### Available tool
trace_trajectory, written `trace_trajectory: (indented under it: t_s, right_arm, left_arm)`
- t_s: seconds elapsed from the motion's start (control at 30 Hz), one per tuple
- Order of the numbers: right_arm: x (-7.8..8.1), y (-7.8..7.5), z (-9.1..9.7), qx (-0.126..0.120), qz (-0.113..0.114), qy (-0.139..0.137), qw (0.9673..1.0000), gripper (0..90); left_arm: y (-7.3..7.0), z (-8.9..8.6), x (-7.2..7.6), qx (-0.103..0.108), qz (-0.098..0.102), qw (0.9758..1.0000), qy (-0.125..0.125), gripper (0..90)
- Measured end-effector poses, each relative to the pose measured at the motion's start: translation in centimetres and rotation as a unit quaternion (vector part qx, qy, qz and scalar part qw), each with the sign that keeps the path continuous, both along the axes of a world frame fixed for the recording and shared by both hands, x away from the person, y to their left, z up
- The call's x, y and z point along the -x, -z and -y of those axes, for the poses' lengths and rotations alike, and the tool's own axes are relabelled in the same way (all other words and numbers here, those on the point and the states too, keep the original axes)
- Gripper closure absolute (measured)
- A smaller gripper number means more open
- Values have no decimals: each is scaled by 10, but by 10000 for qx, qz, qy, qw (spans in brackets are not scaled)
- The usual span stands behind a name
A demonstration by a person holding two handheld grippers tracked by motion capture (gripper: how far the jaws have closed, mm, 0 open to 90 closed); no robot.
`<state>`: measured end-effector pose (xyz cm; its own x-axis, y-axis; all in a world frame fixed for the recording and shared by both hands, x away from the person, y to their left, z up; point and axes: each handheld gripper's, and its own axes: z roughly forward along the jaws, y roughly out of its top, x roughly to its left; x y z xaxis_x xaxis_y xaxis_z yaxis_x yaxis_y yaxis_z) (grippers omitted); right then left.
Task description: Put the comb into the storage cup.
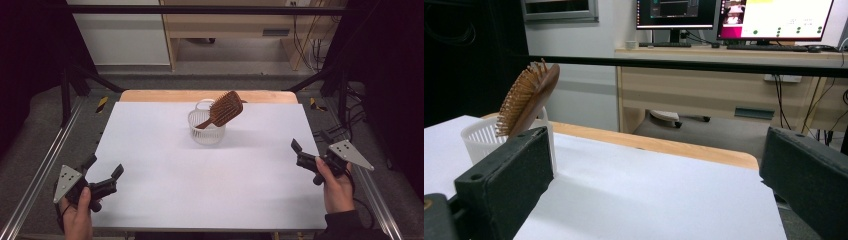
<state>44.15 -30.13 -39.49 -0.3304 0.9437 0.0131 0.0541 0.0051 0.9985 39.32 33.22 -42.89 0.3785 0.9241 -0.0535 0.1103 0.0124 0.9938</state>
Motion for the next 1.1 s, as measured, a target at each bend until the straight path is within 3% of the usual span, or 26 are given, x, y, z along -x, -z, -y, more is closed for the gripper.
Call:
trace_trajectory:
  t_s: [0.17, 0.43, 0.53, 0.73, 0.83, 1.1]
  right_arm:
    - [4, 8, 2, -75, -98, -64, 9999, 14]
    - [9, 18, -2, 17, -178, -163, 9997, 17]
    - [11, 22, -5, -78, -212, -203, 9995, 16]
    - [13, 28, -10, -4, -271, -308, 9992, 18]
    - [14, 30, -12, -182, -231, -340, 9990, 22]
    - [14, 36, -18, -100, -268, -396, 9988, 24]
  left_arm:
    - [0, 1, 0, -24, -1, 10000, 31, 13]
    - [2, 2, -1, -44, -26, 10000, 50, 13]
    - [2, 3, -1, -73, -27, 9999, 72, 13]
    - [2, 4, -1, -103, -26, 9999, 83, 13]
    - [3, 5, -2, -91, -71, 9998, 147, 13]
    - [4, 6, -3, -86, -118, 9997, 200, 12]
